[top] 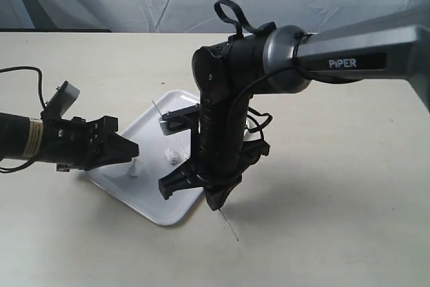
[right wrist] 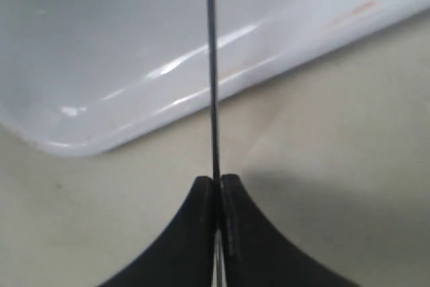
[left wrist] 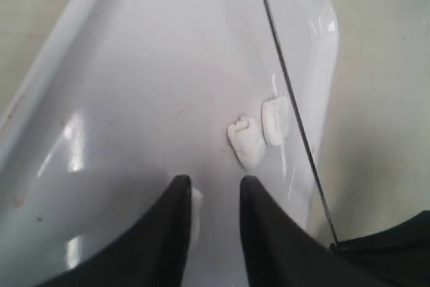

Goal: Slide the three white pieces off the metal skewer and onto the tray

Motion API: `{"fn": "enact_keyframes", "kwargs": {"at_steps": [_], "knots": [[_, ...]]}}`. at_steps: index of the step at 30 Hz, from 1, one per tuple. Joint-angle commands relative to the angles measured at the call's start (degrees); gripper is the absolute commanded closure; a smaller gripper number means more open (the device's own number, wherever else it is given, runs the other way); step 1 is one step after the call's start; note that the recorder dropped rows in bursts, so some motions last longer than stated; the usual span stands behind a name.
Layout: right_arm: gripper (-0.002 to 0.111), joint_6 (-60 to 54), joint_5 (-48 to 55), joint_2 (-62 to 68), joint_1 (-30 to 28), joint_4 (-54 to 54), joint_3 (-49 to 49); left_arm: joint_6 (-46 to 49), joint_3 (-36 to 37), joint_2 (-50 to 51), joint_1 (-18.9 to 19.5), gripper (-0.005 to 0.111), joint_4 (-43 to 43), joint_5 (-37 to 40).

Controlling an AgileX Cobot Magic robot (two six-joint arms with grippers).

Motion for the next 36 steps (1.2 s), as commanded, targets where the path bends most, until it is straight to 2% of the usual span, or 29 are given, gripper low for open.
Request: {"fn": "enact_keyframes", "kwargs": {"at_steps": [1, 6, 9, 12, 19, 21, 24, 27, 29, 36], "knots": [[0.109, -0.3, 1.3, 1.4, -1.7, 0.3, -3.4, 2.6, 0.1, -0.4, -0.2, 0.066, -2.2, 0.1], [0.109, -0.3, 5.2, 2.3, -1.7, 0.0, -8.1, 4.7, 0.1, -0.4, -0.2, 0.063, -5.2, -3.2], [0.109, -0.3, 10.6, 4.5, -1.7, 0.0, -11.2, 6.1, 0.1, -0.6, 0.0, 0.063, -7.7, -8.1], [0.109, -0.3, 11.1, 6.5, -1.7, 0.4, -12.7, 7.0, 0.1, -1.3, 0.4, 0.063, -8.9, -13.2], [0.108, -0.3, 11.1, 7.1, -1.7, 1.4, -13.1, 7.8, -0.1, -4.6, 0.6, 0.063, -10.7, -15.4], [0.102, -0.3, 10.8, 7.1, -1.7, 1.4, -13.1, 7.8, -0.1, -5.5, 0.6, 0.063, -11.4, -16.8], [0.083, -0.3, 10.4, 7.1, -1.7, 1.5, -13.1, 8.0, -0.1, -6.8, 0.8, 0.063, -11.4, -18.5], [0.072, -0.3, 10.3, 7.1, -1.7, 1.9, -13.1, 10.2, -0.1, -8.0, 2.7, 0.063, -8.8, -20.9], [0.073, -0.3, 10.3, 6.9, -1.7, 2.2, -13.1, 13.2, -0.1, -8.9, 4.6, 0.063, -6.3, -21.8], [0.074, -0.5, 8.3, 1.2, -1.7, 0.7, -14.0, 12.2, -0.1, -12.9, 10.8, 0.063, -0.7, -21.8]]}}
